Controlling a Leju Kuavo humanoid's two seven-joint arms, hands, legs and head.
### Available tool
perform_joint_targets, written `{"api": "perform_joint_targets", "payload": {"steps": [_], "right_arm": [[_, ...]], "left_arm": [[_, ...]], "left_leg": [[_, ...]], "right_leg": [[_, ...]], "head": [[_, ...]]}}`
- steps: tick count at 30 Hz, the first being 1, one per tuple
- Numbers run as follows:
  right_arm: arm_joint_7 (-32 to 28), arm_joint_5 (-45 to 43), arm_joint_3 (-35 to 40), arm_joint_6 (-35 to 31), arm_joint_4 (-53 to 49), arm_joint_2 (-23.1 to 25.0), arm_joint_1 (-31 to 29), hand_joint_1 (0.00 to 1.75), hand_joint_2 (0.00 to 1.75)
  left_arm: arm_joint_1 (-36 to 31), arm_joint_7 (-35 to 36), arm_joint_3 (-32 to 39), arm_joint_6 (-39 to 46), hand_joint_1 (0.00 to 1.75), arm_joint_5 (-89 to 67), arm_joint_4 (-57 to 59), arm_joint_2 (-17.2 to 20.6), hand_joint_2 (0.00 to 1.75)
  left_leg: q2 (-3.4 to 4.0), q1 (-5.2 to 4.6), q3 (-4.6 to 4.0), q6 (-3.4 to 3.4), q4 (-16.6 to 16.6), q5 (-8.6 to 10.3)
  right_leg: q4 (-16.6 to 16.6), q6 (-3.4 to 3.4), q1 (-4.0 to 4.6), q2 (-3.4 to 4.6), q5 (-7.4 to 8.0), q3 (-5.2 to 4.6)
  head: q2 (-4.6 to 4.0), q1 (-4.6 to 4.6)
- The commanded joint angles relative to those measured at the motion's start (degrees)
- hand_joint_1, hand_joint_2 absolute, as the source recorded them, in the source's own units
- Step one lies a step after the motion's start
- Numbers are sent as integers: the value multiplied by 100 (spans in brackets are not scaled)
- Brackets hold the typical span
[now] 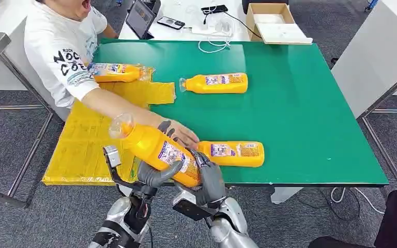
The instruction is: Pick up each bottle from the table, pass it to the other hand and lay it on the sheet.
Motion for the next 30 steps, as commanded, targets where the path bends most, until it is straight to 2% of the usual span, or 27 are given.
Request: {"api": "perform_joint_targets", "payload": {"steps": [1, 3, 4, 5, 6, 12, 13, 15, 16, 20, 23, 25, 30], "right_arm": [[82, 149, 514, 251, 1060, -134, -158, 175, 175], [129, 159, 510, 293, 1120, -132, -179, 175, 175], [144, 156, 508, 313, 1136, -131, -182, 175, 175], [160, 140, 490, 325, 1156, -124, -181, 175, 175], [156, 132, 481, 328, 1159, -126, -180, 175, 175], [200, 123, 405, 315, 1121, -114, -179, 175, 175], [206, 122, 385, 293, 1108, -98, -188, 175, 175], [219, 104, 356, 294, 1093, -74, -220, 175, 175], [222, 103, 356, 302, 1088, -71, -233, 175, 175], [222, 103, 356, 302, 1088, -71, -233, 175, 175], [222, 103, 356, 302, 1088, -71, -233, 175, 175], [222, 103, 356, 302, 1088, -71, -233, 175, 175], [222, 103, 356, 302, 1088, -71, -233, 175, 175]], "left_arm": [[-291, 96, -1, -124, 0, 354, 144, -19, 175], [-262, 72, 27, -119, 0, 416, 72, -45, 175], [-253, 66, 35, -129, 19, 442, 51, -52, 175], [-242, 65, 41, -110, 120, 440, 7, -50, 175], [-237, 36, 45, -71, 175, 404, -30, -37, 175], [-238, -38, -88, 109, 175, 86, 63, 24, 175], [-251, -41, -72, 130, 175, 78, 137, -2, 175], [-277, -47, -78, 150, 175, 45, 211, -20, 175], [-281, -47, -79, 152, 175, 45, 216, -24, 175], [-281, -47, -79, 152, 175, 45, 216, -24, 175], [-281, -47, -79, 152, 175, 45, 216, -24, 175], [-281, -47, -79, 152, 175, 45, 216, -24, 175], [-281, -47, -79, 152, 175, 45, 216, -24, 175]], "left_leg": [[-8, 2, 21, 3, -4, -6], [-11, 1, 46, 6, -5, -15], [-10, 3, 19, 3, -3, -5], [-10, 4, 29, 5, -3, -10], [-9, -1, 41, 7, -3, -15], [-10, -1, 60, 10, 0, -24], [-8, 2, 23, 5, -3, -7], [-6, -1, 49, 8, -2, -18], [-4, 1, 26, 5, -1, -9], [-5, 1, 47, 7, 0, -18], [-3, 1, 23, 5, -2, -8], [-5, 1, 46, 8, 0, -19], [-1, 0, 18, 4, -3, -5]], "right_leg": [[-7, -8, 5, -13, -8, 26], [-8, -15, 5, -21, -18, 50], [-6, -8, 6, -16, -8, 22], [-6, -12, 7, -21, -14, 33], [-5, -13, 4, -24, -21, 45], [-4, -19, 6, -29, -30, 65], [-5, -10, 5, -21, -12, 28], [-3, -16, 4, -24, -23, 52], [-2, -12, 4, -20, -14, 28], [-2, -17, 6, -25, -23, 51], [-3, -10, 4, -20, -13, 25], [-3, -15, 6, -25, -23, 50], [-3, -9, 3, -18, -9, 19]], "head": [[0, 0], [0, -2], [0, 0], [0, -2], [0, -2], [0, 0], [0, 0], [0, 0], [0, 0], [0, -2], [0, 0], [0, 0], [0, 0]]}}
